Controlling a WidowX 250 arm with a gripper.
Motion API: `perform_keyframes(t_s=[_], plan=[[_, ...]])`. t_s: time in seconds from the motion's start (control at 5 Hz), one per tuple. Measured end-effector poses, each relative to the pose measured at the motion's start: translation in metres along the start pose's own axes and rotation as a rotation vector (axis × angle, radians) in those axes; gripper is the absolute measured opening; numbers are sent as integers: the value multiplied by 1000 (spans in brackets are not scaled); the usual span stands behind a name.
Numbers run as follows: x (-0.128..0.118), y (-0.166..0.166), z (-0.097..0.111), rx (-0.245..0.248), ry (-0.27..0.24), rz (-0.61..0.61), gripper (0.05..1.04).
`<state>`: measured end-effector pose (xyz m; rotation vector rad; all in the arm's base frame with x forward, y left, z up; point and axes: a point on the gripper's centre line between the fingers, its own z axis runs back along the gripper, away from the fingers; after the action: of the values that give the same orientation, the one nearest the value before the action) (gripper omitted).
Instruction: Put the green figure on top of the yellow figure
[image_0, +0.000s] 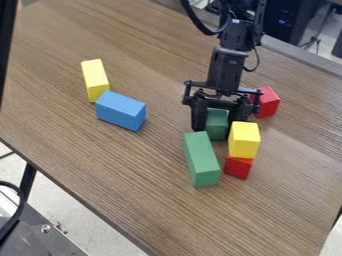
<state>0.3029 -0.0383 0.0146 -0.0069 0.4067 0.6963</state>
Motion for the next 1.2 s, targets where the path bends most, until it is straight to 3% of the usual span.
perform_keyframes(t_s=[0.2, 0.6, 0.8, 1.0, 1.2], plan=[[-5, 14, 2, -20, -32, -47, 601], [-5, 40, 43, -209, -127, -36, 600], [-6, 47, 65, -234, -204, -79, 600], [-13, 48, 83, -225, -272, -136, 600], [-36, 36, 91, -175, -276, -257, 600]])
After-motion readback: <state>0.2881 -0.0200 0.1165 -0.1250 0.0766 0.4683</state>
